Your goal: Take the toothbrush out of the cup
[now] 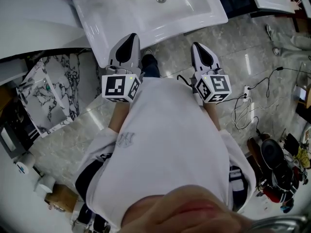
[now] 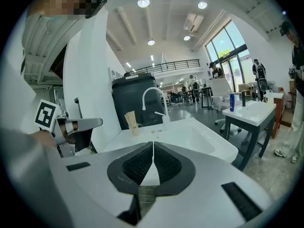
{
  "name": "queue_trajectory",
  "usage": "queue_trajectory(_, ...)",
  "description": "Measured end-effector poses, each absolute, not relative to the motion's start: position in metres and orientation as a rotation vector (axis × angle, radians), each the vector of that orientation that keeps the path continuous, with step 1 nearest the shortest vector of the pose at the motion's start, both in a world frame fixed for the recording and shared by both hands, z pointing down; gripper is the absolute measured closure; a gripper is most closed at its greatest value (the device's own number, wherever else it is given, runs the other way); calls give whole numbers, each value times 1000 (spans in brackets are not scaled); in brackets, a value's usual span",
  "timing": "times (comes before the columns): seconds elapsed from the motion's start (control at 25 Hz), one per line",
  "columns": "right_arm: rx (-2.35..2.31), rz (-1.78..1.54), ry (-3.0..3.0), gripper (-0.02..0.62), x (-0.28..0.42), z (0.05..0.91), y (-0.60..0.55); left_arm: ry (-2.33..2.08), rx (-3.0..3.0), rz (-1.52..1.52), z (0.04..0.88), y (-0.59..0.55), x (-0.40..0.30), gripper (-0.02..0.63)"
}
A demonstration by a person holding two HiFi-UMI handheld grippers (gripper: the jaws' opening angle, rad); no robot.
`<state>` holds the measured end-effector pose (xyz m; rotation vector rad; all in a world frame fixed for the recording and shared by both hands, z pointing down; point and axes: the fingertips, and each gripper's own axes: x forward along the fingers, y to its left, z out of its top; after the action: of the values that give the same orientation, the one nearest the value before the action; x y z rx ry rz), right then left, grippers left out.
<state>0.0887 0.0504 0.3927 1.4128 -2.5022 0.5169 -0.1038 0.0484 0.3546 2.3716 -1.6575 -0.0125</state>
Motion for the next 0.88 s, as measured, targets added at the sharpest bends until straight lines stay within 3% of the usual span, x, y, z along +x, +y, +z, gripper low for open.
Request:
queue_trajectory(0.52,1432,483,-2546,580,40,374,-51,-1698,2407,-40,333,-48,-156,589)
queue_trajectory(0.88,1380,479,-2569,580,10,376,-74,-1768,2328,-46,342,-55,-188,589)
